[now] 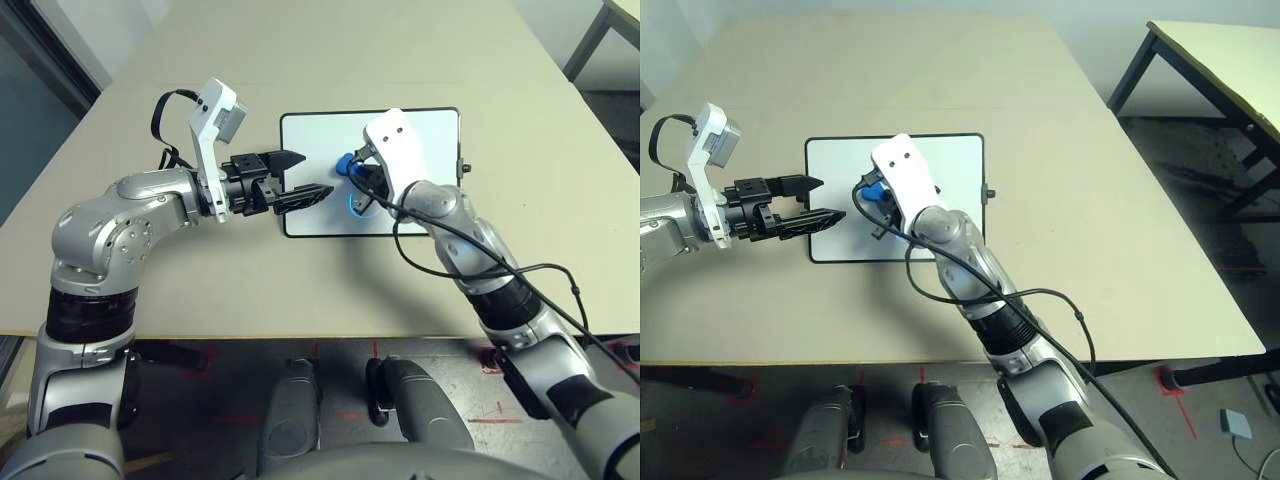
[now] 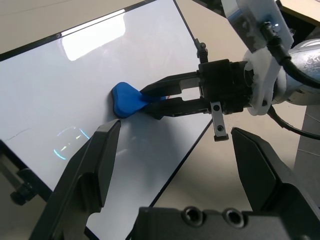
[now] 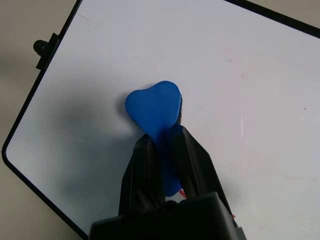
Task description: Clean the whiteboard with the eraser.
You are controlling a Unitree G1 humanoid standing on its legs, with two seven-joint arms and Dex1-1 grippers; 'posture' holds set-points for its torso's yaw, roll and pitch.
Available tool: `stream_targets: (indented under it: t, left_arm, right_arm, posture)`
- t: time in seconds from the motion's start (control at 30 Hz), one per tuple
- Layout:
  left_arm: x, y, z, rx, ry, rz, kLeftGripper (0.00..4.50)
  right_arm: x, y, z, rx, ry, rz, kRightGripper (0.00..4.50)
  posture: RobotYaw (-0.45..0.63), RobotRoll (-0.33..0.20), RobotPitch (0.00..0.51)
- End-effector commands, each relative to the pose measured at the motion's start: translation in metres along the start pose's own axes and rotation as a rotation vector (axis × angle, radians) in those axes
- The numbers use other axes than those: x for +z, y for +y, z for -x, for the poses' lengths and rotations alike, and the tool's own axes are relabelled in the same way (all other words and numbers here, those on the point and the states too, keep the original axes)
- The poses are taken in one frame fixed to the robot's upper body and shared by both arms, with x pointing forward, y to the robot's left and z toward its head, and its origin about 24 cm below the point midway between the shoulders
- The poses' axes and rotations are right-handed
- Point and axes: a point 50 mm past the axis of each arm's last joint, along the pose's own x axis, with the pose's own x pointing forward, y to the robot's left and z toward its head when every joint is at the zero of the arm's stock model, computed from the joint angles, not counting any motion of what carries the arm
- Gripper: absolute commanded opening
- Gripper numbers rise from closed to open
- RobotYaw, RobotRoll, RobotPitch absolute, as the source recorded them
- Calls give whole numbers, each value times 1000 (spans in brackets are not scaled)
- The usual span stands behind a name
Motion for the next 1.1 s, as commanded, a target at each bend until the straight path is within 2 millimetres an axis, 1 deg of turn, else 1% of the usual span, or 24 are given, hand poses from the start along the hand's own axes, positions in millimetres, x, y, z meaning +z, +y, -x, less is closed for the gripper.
stream_targets:
  t: [0.03,0.2,0.4,0.57,0.67,0.77,0.9,1.1]
  left_arm:
    - [0,-1,-3,-13,17,-10,4500]
    - [0,-1,-3,-16,20,-11,4500]
    - [-2,-1,-3,-24,31,-5,4500]
    - [-3,0,-3,-27,38,-3,4500]
    - [-2,1,-3,-26,38,-4,4500]
    - [-2,1,-2,-26,39,-4,4500]
    - [-3,1,-2,-30,39,-3,4500]
    - [-1,2,-3,-32,37,-7,4500]
  right_arm:
    - [-62,0,-1,-12,260,-74,387]
    - [-71,-11,5,-66,284,-92,386]
    - [-78,-35,17,-161,310,-121,386]
    - [-85,-41,27,-189,329,-133,386]
    - [-89,-40,29,-192,338,-136,386]
    - [-88,-37,28,-185,336,-141,386]
    - [-79,-26,21,-146,308,-151,386]
    - [-66,-2,8,-46,283,-157,386]
  posture:
    - [55,0,159]
    - [47,0,161]
    - [41,0,168]
    - [40,0,171]
    - [39,0,173]
    - [33,0,177]
    - [30,0,180]
    - [30,0,180]
